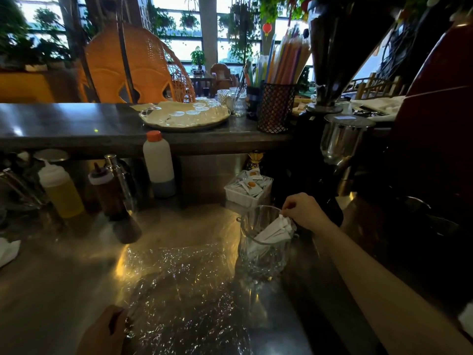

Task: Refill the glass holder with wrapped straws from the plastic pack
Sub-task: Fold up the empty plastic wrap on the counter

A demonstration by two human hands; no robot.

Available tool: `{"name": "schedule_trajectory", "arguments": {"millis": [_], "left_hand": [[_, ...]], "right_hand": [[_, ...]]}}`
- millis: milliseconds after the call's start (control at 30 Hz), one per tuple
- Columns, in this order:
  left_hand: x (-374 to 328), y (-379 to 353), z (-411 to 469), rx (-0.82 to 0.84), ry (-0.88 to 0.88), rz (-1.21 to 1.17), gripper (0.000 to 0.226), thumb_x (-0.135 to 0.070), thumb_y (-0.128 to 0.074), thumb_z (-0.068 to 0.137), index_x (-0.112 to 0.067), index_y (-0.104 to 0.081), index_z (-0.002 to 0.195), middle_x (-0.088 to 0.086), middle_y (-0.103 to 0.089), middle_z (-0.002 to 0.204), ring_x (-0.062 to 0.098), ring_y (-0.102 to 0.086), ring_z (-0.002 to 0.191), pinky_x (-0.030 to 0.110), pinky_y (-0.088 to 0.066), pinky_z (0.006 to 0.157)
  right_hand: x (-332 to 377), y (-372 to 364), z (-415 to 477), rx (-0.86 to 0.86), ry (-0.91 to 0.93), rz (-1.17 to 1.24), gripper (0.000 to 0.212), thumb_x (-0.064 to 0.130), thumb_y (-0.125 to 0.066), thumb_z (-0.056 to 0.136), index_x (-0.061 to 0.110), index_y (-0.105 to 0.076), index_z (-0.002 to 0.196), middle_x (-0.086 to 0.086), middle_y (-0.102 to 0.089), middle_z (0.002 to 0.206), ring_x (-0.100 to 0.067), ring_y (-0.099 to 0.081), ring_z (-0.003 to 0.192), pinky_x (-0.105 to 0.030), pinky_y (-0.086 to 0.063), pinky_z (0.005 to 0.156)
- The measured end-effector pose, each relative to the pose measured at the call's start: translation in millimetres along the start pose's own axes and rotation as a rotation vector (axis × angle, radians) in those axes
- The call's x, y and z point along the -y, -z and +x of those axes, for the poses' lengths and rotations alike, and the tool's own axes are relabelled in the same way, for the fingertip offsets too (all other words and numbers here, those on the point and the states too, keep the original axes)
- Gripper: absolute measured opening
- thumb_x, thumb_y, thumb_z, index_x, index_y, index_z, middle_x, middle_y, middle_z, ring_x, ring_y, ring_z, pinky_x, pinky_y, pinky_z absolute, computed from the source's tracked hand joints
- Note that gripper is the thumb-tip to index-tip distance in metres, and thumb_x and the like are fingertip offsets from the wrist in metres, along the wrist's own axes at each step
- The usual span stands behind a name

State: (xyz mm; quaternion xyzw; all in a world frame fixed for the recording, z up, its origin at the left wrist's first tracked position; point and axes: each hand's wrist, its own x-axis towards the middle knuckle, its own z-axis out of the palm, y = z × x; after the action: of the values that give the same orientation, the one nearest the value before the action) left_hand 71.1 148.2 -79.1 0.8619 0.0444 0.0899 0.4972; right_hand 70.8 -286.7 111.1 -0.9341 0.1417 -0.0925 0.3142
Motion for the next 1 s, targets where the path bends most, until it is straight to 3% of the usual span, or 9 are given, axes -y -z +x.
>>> {"name": "schedule_trajectory", "arguments": {"millis": [100, 167, 233, 300, 367, 500, 733, 867, 1000], "left_hand": [[7, 0, -2, -0.054, -0.051, 0.018, 0.008, -0.05, -0.046, 0.062, -0.053, -0.052, 0.065, -0.022, -0.064, 0.068, -0.02, -0.049, 0.061, -0.005, -0.034, 0.061], [8, 1, -1, -0.035, -0.054, 0.029, 0.009, -0.05, -0.044, 0.062, -0.054, -0.051, 0.067, -0.036, -0.061, 0.073, -0.026, -0.048, 0.063, -0.008, -0.032, 0.063], [8, 0, 3, -0.045, -0.047, 0.048, 0.018, -0.043, -0.049, 0.068, -0.061, -0.05, 0.064, -0.032, -0.064, 0.073, -0.026, -0.05, 0.067, -0.009, -0.031, 0.062], [17, -4, 9, -0.07, -0.011, 0.064, 0.053, -0.021, -0.056, 0.08, -0.067, -0.049, 0.055, -0.024, -0.065, 0.06, -0.005, -0.062, 0.082, -0.003, -0.035, 0.064], [17, -4, 7, -0.062, 0.038, 0.099, 0.064, -0.003, -0.056, 0.087, -0.059, -0.054, 0.057, -0.013, -0.062, 0.052, 0.033, -0.063, 0.078, 0.025, -0.045, 0.068], [1, 4, -9, -0.042, -0.049, 0.182, 0.038, -0.011, -0.065, 0.082, -0.038, -0.049, 0.062, 0.0, -0.055, 0.06, 0.028, -0.058, 0.063, 0.039, -0.043, 0.066], [-22, 11, -26, -0.029, -0.169, 0.178, 0.035, -0.006, -0.058, 0.086, -0.031, -0.05, 0.064, -0.005, -0.058, 0.061, 0.014, -0.053, 0.061, 0.03, -0.04, 0.062], [-32, 20, -33, 0.023, -0.137, 0.114, 0.033, -0.007, -0.057, 0.087, -0.029, -0.052, 0.063, -0.007, -0.056, 0.062, 0.012, -0.051, 0.062, 0.028, -0.038, 0.064], [-42, 25, -41, 0.011, -0.121, 0.075, 0.035, -0.016, -0.055, 0.089, -0.029, -0.047, 0.057, -0.008, -0.05, 0.052, 0.003, -0.051, 0.05, 0.016, -0.038, 0.055]], "right_hand": [[-4, 1, -1, 0.041, 0.001, 0.042, 0.012, 0.019, -0.064, 0.084, 0.011, -0.071, 0.078, 0.001, -0.062, 0.069, -0.006, -0.055, 0.062, -0.017, -0.038, 0.051], [-8, 1, -3, 0.045, -0.004, 0.064, 0.017, 0.023, -0.06, 0.087, 0.011, -0.072, 0.085, 0.001, -0.063, 0.068, -0.007, -0.055, 0.06, -0.018, -0.037, 0.051], [-10, -1, -5, 0.037, -0.006, 0.089, 0.021, 0.026, -0.056, 0.09, 0.011, -0.071, 0.091, -0.004, -0.066, 0.076, -0.011, -0.057, 0.066, -0.021, -0.041, 0.055], [-12, -2, -7, 0.019, 0.008, 0.096, 0.024, 0.028, -0.053, 0.091, 0.012, -0.071, 0.094, -0.007, -0.067, 0.081, -0.011, -0.056, 0.068, -0.023, -0.041, 0.059], [-11, 0, -9, -0.006, 0.031, 0.09, 0.021, 0.026, -0.053, 0.091, 0.013, -0.07, 0.096, -0.001, -0.065, 0.082, -0.006, -0.055, 0.07, -0.019, -0.041, 0.058], [-2, 5, -14, -0.089, 0.063, 0.078, 0.017, 0.02, -0.055, 0.09, 0.014, -0.067, 0.1, 0.005, -0.06, 0.087, 0.001, -0.051, 0.074, -0.015, -0.036, 0.059], [35, 6, -65, -0.225, 0.244, 0.209, 0.017, 0.018, -0.057, 0.089, 0.015, -0.064, 0.104, 0.008, -0.058, 0.086, -0.004, -0.055, 0.08, -0.015, -0.04, 0.067], [44, -32, -110, -0.117, 0.27, 0.219, 0.018, 0.014, -0.056, 0.089, 0.009, -0.064, 0.104, 0.002, -0.06, 0.088, -0.001, -0.054, 0.075, -0.013, -0.04, 0.065], [36, -86, -137, 0.091, 0.196, 0.255, 0.016, 0.011, -0.056, 0.089, 0.007, -0.065, 0.102, -0.004, -0.064, 0.088, -0.016, -0.059, 0.077, -0.016, -0.042, 0.067]]}}
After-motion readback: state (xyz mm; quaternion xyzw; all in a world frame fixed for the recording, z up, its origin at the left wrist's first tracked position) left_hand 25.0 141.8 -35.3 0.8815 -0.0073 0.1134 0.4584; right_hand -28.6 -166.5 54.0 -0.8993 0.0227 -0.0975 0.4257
